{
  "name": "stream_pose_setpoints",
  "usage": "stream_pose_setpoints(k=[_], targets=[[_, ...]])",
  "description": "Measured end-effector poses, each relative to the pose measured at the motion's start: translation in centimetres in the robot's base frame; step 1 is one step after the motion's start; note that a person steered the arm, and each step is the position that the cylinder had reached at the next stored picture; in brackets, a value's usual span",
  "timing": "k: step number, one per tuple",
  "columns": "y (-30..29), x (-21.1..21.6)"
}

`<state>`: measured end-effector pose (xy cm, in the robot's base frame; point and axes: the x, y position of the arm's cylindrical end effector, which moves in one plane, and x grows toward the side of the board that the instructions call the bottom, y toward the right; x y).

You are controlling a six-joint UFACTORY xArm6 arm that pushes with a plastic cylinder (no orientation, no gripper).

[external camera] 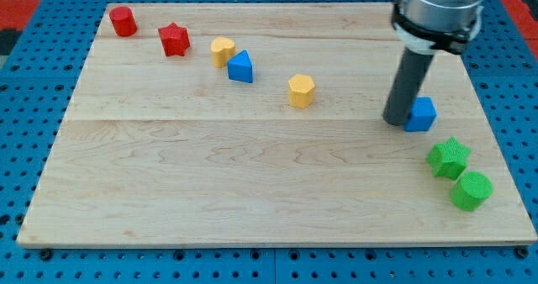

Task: Move the yellow hexagon to the top of blue cube

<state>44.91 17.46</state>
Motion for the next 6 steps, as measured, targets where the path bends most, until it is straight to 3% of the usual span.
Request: stream_pose_setpoints(k=[1, 2, 3, 5, 6], targets=[[-8.4, 1.5], [-18.6, -0.9], [-19.8, -5.2], [-4.4, -6.0], [0.2, -6.3]])
